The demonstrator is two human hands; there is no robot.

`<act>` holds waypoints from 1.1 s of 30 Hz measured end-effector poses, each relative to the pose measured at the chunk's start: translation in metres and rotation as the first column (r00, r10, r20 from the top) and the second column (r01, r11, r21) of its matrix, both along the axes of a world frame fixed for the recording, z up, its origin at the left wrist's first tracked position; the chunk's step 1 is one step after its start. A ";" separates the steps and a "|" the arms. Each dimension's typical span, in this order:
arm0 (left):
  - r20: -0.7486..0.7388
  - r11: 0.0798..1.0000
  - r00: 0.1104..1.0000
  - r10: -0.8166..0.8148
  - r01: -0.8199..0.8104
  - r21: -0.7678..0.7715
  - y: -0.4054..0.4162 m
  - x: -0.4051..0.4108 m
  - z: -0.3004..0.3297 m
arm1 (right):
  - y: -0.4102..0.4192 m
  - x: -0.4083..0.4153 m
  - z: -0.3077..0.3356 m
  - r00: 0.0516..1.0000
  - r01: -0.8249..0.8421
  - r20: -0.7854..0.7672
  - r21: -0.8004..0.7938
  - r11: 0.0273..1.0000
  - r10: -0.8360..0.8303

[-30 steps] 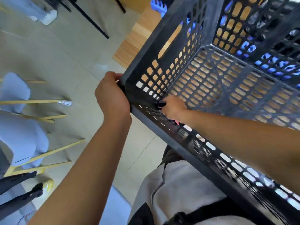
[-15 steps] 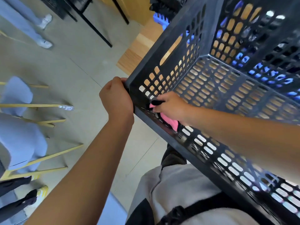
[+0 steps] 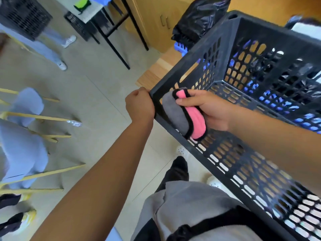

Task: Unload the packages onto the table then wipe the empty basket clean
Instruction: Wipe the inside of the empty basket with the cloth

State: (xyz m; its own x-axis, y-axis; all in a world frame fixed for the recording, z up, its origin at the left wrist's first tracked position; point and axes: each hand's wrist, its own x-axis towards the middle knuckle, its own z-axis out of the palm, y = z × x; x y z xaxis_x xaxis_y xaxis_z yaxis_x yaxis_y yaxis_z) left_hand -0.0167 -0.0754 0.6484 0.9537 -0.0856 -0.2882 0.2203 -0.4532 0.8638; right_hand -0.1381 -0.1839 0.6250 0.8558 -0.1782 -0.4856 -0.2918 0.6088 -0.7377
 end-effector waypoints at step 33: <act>-0.393 0.388 0.418 -0.819 0.908 0.159 -0.096 0.059 0.010 | 0.011 0.088 -0.160 0.632 0.357 -0.705 -0.103 0.929 -0.321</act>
State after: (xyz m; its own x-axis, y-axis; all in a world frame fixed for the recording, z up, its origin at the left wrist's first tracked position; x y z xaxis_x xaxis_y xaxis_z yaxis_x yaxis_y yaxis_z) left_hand 0.0424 -0.1709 0.6582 0.3146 -0.6922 -0.6495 -0.3001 -0.7217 0.6237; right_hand -0.0500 -0.1725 0.4645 0.1430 -0.3496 -0.9259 -0.4748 0.7966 -0.3741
